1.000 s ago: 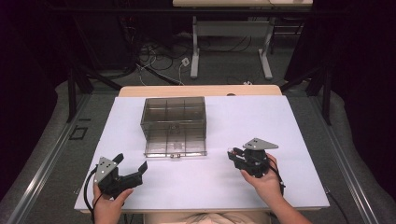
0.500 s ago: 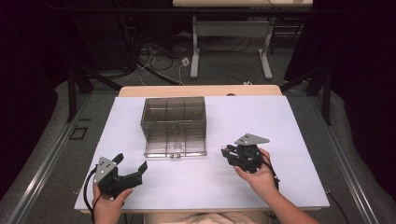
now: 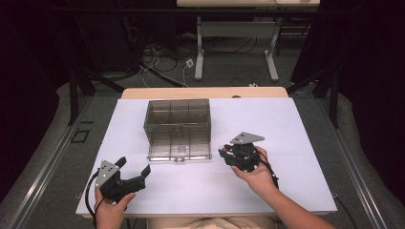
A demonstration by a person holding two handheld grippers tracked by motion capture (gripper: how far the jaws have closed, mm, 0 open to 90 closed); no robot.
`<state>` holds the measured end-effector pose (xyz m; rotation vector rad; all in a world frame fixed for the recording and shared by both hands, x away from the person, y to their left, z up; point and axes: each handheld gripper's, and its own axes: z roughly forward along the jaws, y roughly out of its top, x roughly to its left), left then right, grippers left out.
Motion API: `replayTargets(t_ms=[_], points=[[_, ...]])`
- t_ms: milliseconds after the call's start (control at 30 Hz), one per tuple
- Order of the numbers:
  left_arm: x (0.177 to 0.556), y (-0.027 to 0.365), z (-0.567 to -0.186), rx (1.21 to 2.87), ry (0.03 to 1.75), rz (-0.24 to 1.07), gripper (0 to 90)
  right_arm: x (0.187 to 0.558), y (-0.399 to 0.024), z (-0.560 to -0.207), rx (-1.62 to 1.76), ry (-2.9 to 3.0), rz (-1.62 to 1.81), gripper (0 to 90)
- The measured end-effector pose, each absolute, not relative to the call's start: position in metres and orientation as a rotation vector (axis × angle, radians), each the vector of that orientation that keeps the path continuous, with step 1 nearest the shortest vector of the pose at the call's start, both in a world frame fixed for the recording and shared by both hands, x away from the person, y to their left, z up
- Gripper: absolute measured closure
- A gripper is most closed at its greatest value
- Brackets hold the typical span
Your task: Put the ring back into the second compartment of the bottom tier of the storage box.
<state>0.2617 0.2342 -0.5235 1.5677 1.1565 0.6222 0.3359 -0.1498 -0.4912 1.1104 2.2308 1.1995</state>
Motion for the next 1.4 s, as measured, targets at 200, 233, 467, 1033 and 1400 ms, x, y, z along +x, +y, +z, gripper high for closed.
replayTargets(t_ms=[200, 233, 467, 1033, 1400], points=[[0.262, 0.234, -0.524, 1.564, 1.157, 0.622, 3.4, 0.341, -0.143, -0.488, 1.108, 2.242, 1.215, 68.5], [0.262, 0.234, -0.524, 1.564, 1.157, 0.622, 3.4, 0.341, -0.143, -0.488, 1.108, 2.242, 1.215, 68.5], [0.262, 0.235, -0.524, 1.562, 1.157, 0.62, 3.5, 0.347, -0.131, -0.486, 1.106, 2.265, 1.204, 68.2], [0.258, 0.238, -0.524, 1.553, 1.171, 0.63, 3.6, 0.358, -0.105, -0.483, 1.088, 2.287, 1.222, 68.2], [0.255, 0.241, -0.524, 1.549, 1.179, 0.637, 3.8, 0.366, -0.081, -0.484, 1.076, 2.306, 1.235, 68.2]])
